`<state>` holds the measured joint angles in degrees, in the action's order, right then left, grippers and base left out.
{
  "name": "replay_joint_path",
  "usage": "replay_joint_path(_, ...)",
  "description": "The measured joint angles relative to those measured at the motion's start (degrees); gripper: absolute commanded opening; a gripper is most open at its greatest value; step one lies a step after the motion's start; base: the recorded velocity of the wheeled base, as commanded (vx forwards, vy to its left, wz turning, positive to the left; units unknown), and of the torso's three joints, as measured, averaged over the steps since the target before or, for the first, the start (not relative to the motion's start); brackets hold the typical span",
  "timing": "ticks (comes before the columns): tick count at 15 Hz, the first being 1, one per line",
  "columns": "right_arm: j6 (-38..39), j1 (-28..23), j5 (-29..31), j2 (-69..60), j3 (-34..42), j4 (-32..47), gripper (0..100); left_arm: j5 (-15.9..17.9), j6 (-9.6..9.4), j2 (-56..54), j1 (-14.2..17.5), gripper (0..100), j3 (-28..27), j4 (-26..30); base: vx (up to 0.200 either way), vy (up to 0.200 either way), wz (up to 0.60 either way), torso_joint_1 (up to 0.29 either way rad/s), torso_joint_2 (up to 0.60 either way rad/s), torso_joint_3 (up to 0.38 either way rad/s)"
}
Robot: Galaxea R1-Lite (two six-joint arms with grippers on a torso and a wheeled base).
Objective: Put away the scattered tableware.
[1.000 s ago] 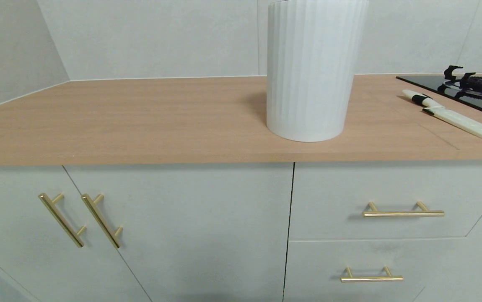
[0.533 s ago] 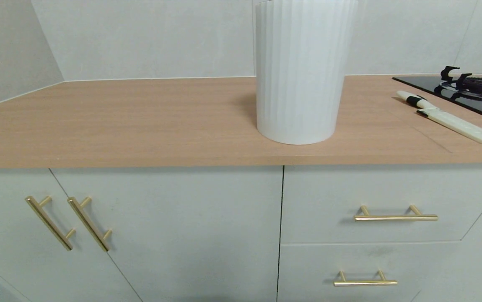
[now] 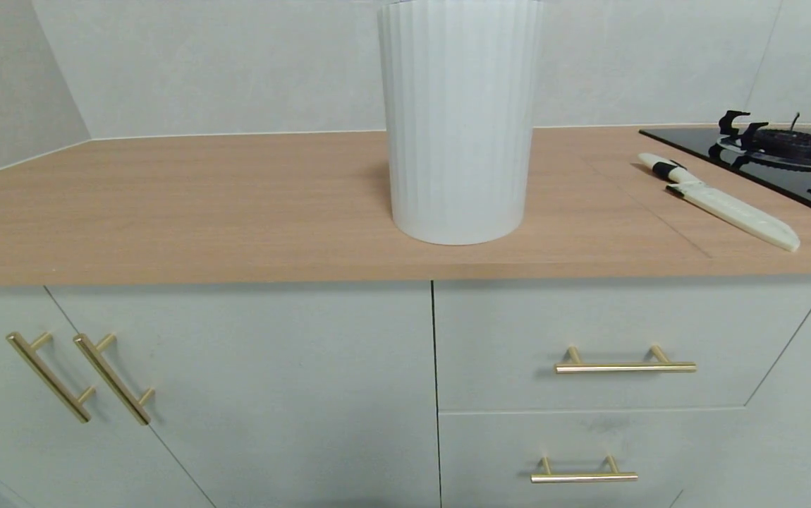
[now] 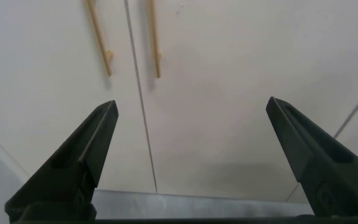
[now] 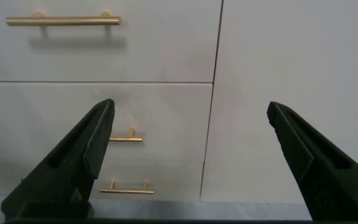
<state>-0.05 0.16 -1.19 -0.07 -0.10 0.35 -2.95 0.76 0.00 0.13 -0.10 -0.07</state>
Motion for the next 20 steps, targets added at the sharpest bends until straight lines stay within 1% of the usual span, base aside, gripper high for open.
replay_joint_path(7, 0.1, 0.0, 0.0, 0.0, 0.0, 0.0, 100, 0.0, 0.02, 0.0, 0.0, 100, 0.0, 0.0, 0.000, 0.000, 0.00, 0.000, 0.00, 0.000)
replay_joint_path(8, 0.2, 0.0, 0.2, 0.0, 0.0, 0.0, 100, 0.0, 0.02, 0.0, 0.0, 100, 0.0, 0.0, 0.000, 0.000, 0.00, 0.002, -0.20, -0.203)
replay_joint_path(11, 0.3, 0.0, 0.5, 0.0, 0.0, 0.0, 100, 0.0, 0.02, 0.0, 0.0, 100, 0.0, 0.0, 0.000, 0.000, 0.00, 0.028, -0.21, -0.317)
replay_joint_path(14, 0.3, 0.0, 0.5, 0.0, 0.0, -0.1, 100, 0.0, 0.09, 0.0, 0.0, 100, 0.0, 0.0, 0.000, 0.000, 0.00, 0.077, -0.56, -0.349)
replay_joint_path(20, 0.3, 0.0, 0.5, 0.0, 0.0, -0.1, 100, 0.0, 0.06, 0.0, 0.0, 100, 0.0, 0.0, 0.000, 0.000, 0.00, 0.138, -0.48, -0.329)
